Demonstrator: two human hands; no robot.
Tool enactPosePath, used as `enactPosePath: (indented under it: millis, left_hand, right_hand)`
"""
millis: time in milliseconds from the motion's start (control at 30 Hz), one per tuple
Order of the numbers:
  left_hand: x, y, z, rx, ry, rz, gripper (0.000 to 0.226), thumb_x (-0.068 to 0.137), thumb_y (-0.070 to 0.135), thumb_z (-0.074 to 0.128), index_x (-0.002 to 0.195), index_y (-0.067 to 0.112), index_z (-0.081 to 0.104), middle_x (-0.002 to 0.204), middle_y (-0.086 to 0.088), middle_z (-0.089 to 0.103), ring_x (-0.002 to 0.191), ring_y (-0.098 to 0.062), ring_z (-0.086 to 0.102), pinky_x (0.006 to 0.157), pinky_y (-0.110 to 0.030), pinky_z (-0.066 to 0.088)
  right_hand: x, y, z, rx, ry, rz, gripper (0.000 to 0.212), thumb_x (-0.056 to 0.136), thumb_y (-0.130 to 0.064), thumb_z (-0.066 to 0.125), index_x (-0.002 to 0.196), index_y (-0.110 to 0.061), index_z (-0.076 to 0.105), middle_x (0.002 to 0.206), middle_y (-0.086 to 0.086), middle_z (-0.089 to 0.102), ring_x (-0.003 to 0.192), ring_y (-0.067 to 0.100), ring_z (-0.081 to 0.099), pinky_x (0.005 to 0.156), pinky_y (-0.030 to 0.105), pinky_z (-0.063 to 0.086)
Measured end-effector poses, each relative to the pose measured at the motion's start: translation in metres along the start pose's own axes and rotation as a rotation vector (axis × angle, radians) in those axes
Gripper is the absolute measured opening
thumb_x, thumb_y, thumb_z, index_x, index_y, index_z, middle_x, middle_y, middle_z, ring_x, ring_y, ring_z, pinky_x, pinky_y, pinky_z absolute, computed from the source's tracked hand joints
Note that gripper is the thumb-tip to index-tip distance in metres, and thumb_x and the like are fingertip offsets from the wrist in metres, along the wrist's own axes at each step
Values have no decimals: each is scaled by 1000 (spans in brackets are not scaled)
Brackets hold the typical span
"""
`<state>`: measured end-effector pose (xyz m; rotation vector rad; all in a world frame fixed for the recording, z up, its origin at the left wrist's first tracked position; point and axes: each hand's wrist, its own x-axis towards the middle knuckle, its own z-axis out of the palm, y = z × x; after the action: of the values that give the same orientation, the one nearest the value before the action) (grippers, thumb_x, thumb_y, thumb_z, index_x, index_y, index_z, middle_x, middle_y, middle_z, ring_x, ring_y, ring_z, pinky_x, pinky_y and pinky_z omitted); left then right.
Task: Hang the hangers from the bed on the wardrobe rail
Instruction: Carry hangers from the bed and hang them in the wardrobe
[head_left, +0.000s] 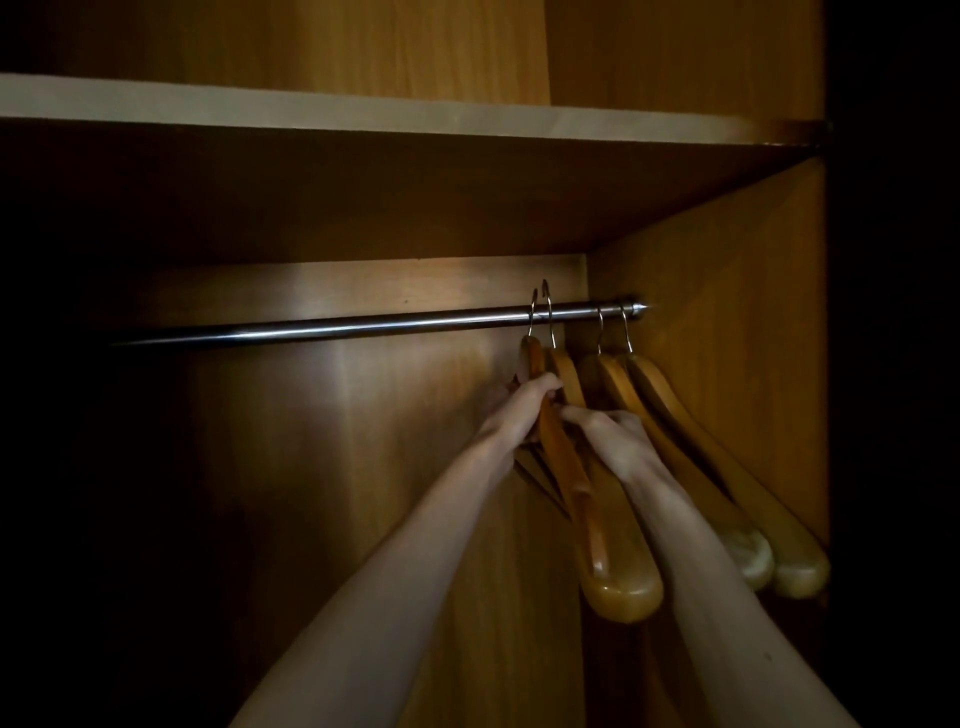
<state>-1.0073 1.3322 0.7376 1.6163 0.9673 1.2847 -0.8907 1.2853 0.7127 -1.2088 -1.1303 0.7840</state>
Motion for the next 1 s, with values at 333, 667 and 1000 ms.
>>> enactPosePath:
  millis: [333, 667, 1000]
  left_hand:
    - [3, -16, 19, -68, -45, -43, 33, 93, 38, 63, 106, 9, 73, 74, 5, 69, 57, -1, 68, 55, -17, 49]
    - [-9, -32, 29, -98, 12, -42, 39, 90, 50, 63, 104, 14, 71, 87, 1, 72, 85, -15, 69, 64, -25, 52]
    - [-92, -144, 20, -293, 153, -67, 27, 101, 43, 51, 93, 19, 61, 73, 2, 54, 65, -8, 54, 63, -26, 47]
  right_hand:
    - [-1, 15, -20, -53, 67, 88, 31, 89, -41, 69, 109, -18, 76, 110, 6, 73, 104, 27, 66, 101, 51, 50]
    - [-19, 26, -36, -97, 78, 92, 30, 89, -51, 65, 104, -27, 76, 111, 1, 71, 99, 22, 65, 92, 40, 49]
    - [-106, 100, -40, 130, 111, 84, 38, 98, -56, 48, 123, -31, 64, 106, -10, 70, 98, 9, 62, 87, 34, 46]
